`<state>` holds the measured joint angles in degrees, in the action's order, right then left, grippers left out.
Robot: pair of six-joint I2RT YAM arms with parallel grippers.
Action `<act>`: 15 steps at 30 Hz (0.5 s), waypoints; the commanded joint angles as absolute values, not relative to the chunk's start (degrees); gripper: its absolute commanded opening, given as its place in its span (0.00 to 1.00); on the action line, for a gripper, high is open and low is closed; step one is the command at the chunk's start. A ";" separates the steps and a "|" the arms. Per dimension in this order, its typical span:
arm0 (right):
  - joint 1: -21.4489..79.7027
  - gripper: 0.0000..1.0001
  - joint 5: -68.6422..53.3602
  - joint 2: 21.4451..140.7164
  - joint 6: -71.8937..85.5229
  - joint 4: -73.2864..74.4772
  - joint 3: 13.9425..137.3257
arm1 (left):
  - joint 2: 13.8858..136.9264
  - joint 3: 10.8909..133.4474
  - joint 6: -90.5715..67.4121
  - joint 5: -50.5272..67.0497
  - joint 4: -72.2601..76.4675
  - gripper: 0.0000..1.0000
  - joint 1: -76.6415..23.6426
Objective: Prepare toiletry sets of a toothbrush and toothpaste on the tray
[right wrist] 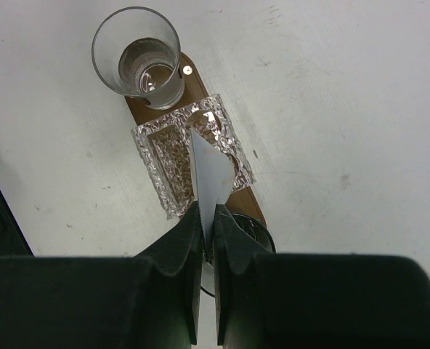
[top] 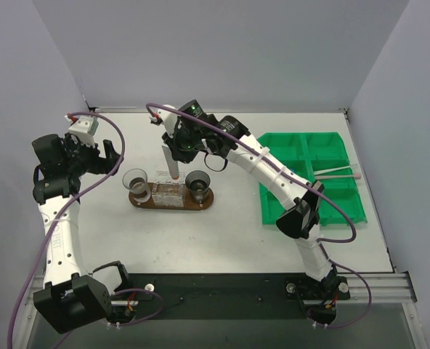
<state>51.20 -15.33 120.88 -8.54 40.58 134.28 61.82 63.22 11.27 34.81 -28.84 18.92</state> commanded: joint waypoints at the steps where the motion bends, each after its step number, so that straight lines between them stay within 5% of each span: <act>1: 51.86 0.00 -16.44 120.76 -7.65 39.29 135.44 | 61.08 63.11 12.39 36.21 -26.37 0.94 19.42; 15: 52.29 0.00 -13.54 120.67 -6.94 39.20 134.21 | 61.08 62.67 12.66 36.91 -26.72 0.94 19.86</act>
<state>51.64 -14.46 120.88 -7.51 40.58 134.23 61.82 62.48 11.68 35.03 -28.84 19.29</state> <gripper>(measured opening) 0.033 0.938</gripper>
